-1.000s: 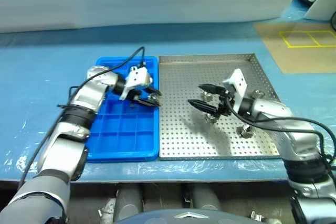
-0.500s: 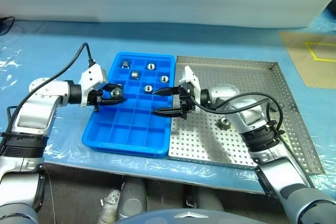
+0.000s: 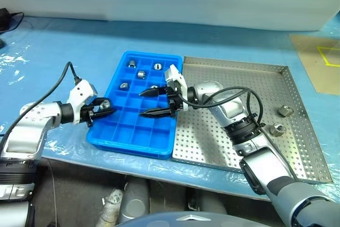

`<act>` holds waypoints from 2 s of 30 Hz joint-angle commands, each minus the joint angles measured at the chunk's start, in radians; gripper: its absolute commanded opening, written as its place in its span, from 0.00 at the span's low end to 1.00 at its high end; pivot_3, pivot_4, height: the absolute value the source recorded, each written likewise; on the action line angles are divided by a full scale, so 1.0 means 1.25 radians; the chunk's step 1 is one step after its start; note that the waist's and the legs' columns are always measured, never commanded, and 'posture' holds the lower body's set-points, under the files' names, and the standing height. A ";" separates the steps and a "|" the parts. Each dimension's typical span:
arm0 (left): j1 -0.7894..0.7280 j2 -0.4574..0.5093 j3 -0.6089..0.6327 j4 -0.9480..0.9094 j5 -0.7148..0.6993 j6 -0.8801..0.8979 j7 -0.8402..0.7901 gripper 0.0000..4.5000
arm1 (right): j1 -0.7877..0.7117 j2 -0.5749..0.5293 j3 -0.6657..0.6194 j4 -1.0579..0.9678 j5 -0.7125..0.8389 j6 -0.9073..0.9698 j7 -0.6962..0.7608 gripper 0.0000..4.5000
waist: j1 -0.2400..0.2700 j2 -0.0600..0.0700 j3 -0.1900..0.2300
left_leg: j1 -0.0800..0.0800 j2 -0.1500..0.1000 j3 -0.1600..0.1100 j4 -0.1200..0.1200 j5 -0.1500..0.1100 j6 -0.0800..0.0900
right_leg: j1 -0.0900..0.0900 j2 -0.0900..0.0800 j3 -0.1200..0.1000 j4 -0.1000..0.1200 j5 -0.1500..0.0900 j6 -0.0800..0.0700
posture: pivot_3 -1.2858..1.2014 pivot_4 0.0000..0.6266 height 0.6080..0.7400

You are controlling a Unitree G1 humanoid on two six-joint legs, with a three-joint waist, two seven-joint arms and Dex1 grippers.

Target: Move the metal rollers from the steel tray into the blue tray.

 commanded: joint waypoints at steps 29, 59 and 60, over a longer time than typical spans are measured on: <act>-0.356 -0.220 -0.221 0.210 0.026 -0.104 -0.048 0.99 | 0.140 -0.166 -0.146 -0.219 0.025 0.066 -0.105 0.88 | -0.017 -0.001 0.000 | -0.001 -0.002 0.000 0.004 0.002 -0.003 | 0.001 0.000 0.003 0.002 0.001 0.001 | 0.51 0.24 1.00; -0.690 -0.658 -0.364 0.960 0.283 -0.569 -0.092 0.99 | 0.727 -0.243 -0.527 -0.837 0.196 0.290 -0.561 0.88 | -0.207 0.000 -0.001 | 0.002 -0.005 0.003 0.011 -0.009 0.016 | 0.014 0.000 0.007 -0.016 0.006 0.010 | 0.23 0.24 1.00; -0.692 -0.664 -0.363 0.973 0.294 -0.568 -0.059 0.99 | 0.735 -0.243 -0.530 -0.839 0.199 0.289 -0.565 0.88 | -0.209 0.000 -0.001 | 0.002 -0.005 0.003 0.011 -0.009 0.016 | 0.014 0.000 0.007 -0.016 0.006 0.010 | 0.23 0.24 1.00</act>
